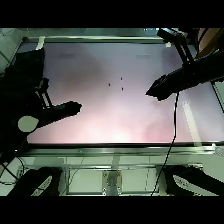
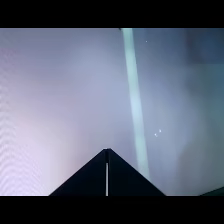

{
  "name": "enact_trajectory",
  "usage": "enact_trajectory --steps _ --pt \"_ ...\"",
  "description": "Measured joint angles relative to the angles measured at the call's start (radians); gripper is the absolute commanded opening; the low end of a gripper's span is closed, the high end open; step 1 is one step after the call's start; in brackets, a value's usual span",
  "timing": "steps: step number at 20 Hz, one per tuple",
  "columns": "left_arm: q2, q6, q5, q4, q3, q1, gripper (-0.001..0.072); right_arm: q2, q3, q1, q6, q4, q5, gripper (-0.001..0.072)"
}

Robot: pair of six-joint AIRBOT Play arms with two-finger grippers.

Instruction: Fold the clothes and pants, and hang the long-sleeved shirts on hangers.

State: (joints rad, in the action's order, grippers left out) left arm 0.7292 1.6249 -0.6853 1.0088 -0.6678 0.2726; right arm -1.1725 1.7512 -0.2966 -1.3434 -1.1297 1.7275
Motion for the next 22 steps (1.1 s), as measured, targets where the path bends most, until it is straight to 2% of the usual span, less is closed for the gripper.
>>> enact_trajectory --steps 11,17,18,19,20,22 --pt "0.0 0.0 0.0 0.0 0.003 0.0 0.0016 0.0 0.0 0.0 0.0 0.0 0.0 0.0044" --pt "0.026 0.0 0.066 0.03 0.003 0.0 0.0024 0.0 0.0 0.0 0.098 -0.002 -0.051 0.0044" --pt "0.031 -0.001 0.065 0.065 0.003 0.0 0.0087 0.0 0.0 0.0 0.105 -0.002 -0.077 0.0044" --pt "0.034 -0.001 0.059 0.117 0.003 0.0 0.0332 0.0 0.0 0.0 0.11 0.0 -0.106 0.0044" --pt "0.035 -0.001 0.048 0.194 0.003 0.0 0.0713 0.0 0.0 0.0 0.114 0.002 -0.133 0.0044" --pt "0.03 0.0 0.025 0.395 0.003 0.0 0.072 0.0 0.0 0.0 0.119 0.018 -0.18 0.0044"
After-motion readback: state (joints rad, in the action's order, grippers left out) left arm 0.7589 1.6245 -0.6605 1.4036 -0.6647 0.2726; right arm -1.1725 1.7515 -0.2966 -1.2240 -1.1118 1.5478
